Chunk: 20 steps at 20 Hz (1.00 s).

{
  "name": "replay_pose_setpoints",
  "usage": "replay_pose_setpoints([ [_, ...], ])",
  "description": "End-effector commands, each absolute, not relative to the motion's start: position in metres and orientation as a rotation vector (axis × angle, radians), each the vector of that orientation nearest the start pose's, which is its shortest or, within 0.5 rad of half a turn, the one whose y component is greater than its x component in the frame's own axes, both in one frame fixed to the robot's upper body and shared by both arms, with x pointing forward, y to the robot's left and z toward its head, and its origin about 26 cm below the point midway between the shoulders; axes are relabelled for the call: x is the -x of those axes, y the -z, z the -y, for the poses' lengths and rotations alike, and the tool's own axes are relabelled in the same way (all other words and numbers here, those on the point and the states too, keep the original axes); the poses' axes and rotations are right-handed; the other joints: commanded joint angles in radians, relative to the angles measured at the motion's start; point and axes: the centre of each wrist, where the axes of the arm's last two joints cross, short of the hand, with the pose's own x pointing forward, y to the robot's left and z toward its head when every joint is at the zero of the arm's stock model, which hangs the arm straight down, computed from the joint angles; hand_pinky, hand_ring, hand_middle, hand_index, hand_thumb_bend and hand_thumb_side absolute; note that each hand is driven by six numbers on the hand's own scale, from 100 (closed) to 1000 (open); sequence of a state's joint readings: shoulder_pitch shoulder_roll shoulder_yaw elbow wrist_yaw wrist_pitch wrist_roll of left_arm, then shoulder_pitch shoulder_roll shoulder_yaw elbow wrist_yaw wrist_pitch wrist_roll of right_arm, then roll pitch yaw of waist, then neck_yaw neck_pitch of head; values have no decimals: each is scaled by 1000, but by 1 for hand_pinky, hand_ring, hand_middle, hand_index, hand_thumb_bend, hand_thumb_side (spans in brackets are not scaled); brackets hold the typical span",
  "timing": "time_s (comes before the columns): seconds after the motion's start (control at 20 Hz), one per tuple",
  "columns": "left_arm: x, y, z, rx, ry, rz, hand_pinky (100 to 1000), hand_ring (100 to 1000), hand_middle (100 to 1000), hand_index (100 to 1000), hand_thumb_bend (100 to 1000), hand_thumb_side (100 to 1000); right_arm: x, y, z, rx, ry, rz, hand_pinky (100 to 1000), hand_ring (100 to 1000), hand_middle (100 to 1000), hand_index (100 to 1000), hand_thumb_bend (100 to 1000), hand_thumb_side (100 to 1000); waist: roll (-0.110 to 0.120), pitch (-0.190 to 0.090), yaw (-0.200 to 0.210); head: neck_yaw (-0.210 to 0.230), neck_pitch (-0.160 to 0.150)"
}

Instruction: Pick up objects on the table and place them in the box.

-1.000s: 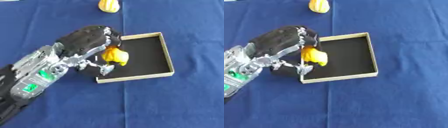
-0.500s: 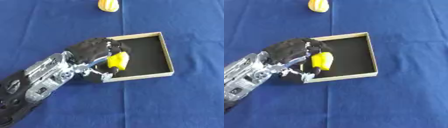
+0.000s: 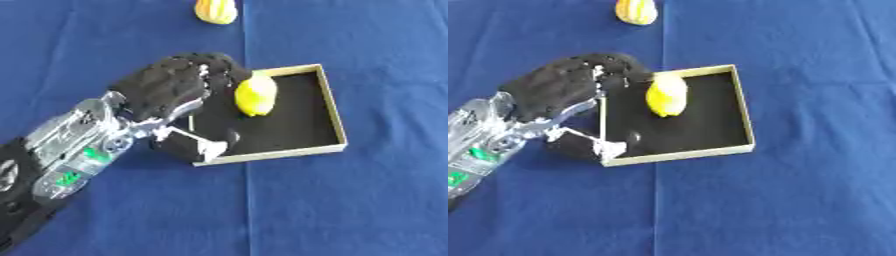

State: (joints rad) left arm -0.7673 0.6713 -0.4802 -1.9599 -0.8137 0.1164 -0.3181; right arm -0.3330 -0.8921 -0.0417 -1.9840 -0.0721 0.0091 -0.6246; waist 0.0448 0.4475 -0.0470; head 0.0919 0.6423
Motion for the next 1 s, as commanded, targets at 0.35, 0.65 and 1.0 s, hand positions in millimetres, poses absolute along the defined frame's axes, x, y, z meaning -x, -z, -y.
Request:
replay_pose_setpoints([
  [0.35, -331, -362, -187, 1569, -1844, -2518, 882, 947, 853, 917, 180, 410, -284, -305, 333, 914, -167, 2509, 794, 881, 734, 785, 100, 809, 3, -41, -7, 3, 10],
  [0.65, -399, -377, -193, 1837, -1950, -2468, 888, 965, 872, 984, 246, 364, -284, -309, 332, 912, -184, 2521, 793, 880, 733, 785, 100, 810, 11, -33, -31, 31, -3],
  [1.0, -459, -382, -209, 2074, -2060, -2457, 901, 976, 887, 1000, 297, 219, -284, -315, 329, 903, -197, 2543, 793, 880, 733, 785, 100, 811, 23, -14, -62, 61, -13],
])
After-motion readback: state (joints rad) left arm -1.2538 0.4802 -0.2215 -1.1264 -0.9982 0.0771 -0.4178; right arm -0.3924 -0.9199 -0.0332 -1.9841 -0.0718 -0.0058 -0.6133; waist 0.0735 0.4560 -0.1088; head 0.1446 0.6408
